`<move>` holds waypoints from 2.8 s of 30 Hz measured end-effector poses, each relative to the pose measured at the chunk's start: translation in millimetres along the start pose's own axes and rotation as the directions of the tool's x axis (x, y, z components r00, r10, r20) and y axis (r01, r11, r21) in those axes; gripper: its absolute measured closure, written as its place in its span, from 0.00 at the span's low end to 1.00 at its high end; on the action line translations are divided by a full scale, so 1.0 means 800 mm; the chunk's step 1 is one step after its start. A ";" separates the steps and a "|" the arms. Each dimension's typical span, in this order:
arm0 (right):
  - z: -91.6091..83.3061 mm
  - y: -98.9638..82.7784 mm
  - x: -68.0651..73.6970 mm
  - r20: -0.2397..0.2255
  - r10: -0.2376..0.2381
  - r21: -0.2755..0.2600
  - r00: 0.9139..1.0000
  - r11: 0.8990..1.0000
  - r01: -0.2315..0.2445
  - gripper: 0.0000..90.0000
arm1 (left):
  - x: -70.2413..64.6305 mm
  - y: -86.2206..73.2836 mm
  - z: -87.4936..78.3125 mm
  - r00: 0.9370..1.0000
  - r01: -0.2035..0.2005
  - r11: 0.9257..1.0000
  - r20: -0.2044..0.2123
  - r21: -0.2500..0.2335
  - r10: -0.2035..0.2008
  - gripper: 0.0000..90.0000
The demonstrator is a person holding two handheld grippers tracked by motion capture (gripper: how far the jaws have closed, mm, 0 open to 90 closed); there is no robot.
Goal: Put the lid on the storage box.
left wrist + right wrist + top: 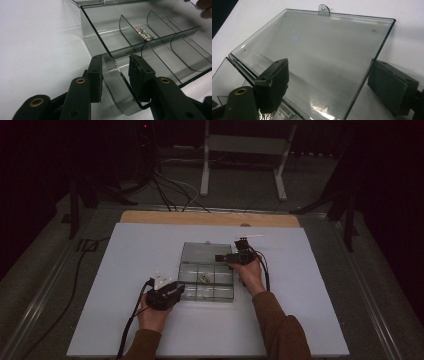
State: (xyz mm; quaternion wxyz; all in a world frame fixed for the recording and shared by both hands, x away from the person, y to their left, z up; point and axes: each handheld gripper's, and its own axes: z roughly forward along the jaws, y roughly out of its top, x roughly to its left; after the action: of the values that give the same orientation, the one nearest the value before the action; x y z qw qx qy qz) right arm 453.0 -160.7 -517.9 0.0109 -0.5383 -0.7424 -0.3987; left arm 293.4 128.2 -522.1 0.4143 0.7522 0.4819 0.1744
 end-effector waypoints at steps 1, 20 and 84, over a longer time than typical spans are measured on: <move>0.000 0.000 -0.001 -0.009 0.010 0.003 1.000 1.000 -0.010 0.22 | 0.000 0.000 0.000 1.000 -0.001 1.000 0.001 0.002 0.001 0.75; -0.009 0.001 -0.002 -0.065 0.019 -0.026 0.998 0.999 -0.020 0.39 | -0.001 0.000 -0.001 1.000 -0.005 1.000 -0.010 0.007 0.005 0.77; -0.048 0.006 0.015 -0.007 -0.212 -0.109 0.977 0.972 0.210 0.63 | -0.004 0.000 -0.002 1.000 -0.013 1.000 -0.023 0.011 0.014 0.77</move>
State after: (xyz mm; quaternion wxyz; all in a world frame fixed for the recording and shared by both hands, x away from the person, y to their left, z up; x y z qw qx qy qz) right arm 436.0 -173.7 -483.5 -0.0538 -0.4525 -0.7727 -0.4420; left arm 291.1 126.4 -521.0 0.4035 0.7556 0.4824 0.1833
